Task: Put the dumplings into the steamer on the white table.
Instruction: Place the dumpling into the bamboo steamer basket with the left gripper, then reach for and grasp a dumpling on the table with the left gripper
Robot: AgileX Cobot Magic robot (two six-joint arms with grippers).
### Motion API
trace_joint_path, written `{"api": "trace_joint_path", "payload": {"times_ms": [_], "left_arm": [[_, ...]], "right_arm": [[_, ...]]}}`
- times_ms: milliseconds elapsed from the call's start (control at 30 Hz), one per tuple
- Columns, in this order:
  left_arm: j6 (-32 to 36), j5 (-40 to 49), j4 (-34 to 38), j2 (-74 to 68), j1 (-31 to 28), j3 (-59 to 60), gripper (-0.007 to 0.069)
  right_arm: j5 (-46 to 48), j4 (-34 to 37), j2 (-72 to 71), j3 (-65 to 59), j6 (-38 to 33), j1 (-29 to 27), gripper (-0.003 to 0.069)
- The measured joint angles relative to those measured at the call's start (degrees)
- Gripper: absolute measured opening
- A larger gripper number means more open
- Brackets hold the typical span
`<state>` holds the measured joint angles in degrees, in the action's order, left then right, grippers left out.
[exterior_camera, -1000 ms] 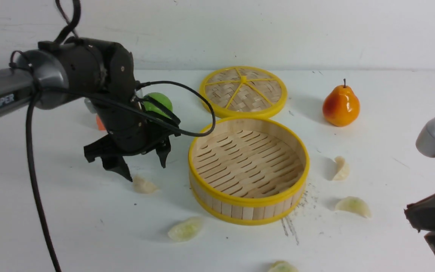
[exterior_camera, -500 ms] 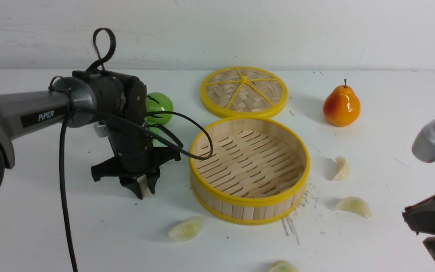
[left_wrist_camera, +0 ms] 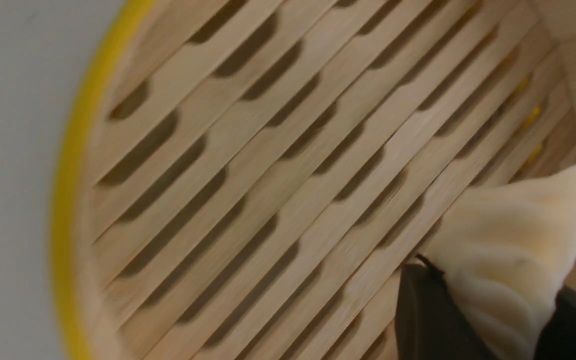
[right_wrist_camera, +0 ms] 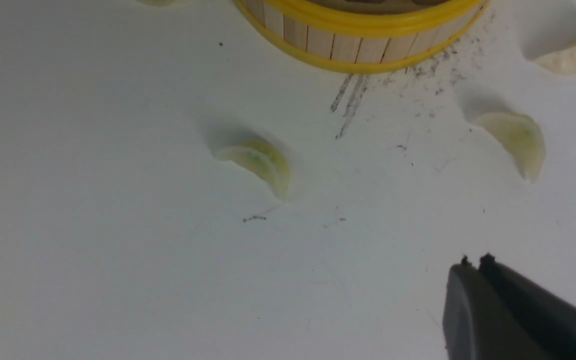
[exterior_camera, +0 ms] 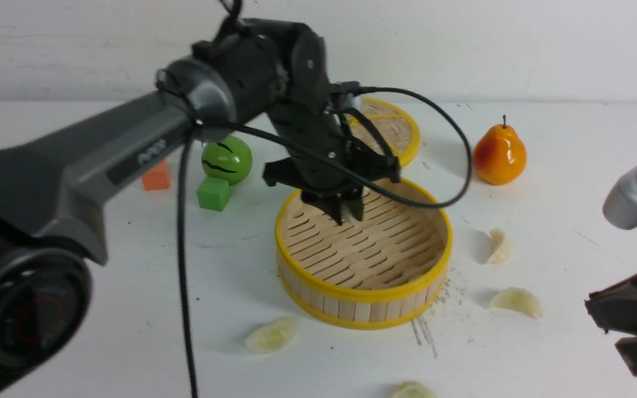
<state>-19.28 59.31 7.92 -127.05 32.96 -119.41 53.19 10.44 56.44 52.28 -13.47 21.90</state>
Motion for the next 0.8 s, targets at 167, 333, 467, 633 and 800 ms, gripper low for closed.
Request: {"api": "trace_joint_path", "payload": {"times_ms": [167,333,467,633,800], "left_arm": [[-3.4,-4.4,-0.1,-8.5,0.7,-8.2,0.0182],[-6.0,-5.7,-1.2,-13.9,0.5,-12.3,0.0182],[-5.2,-6.4,-1.1,-14.8,0.7,-13.0,0.0181],[-1.7,-3.9,-1.3,-14.3,0.9,-13.9,0.0297],[0.0,6.6,-3.8,-10.6,1.0,-19.3,0.0504]], "right_arm": [[1.2,0.0,0.0,0.0,0.0,0.0,0.0013],[1.4,0.0,0.0,0.0,0.0,0.0,0.0021],[1.4,0.0,0.0,0.0,0.0,0.0,0.0022],[1.5,0.0,0.0,0.0,0.0,0.0,0.0027],[1.5,0.0,0.0,0.0,0.0,0.0,0.0031]]}}
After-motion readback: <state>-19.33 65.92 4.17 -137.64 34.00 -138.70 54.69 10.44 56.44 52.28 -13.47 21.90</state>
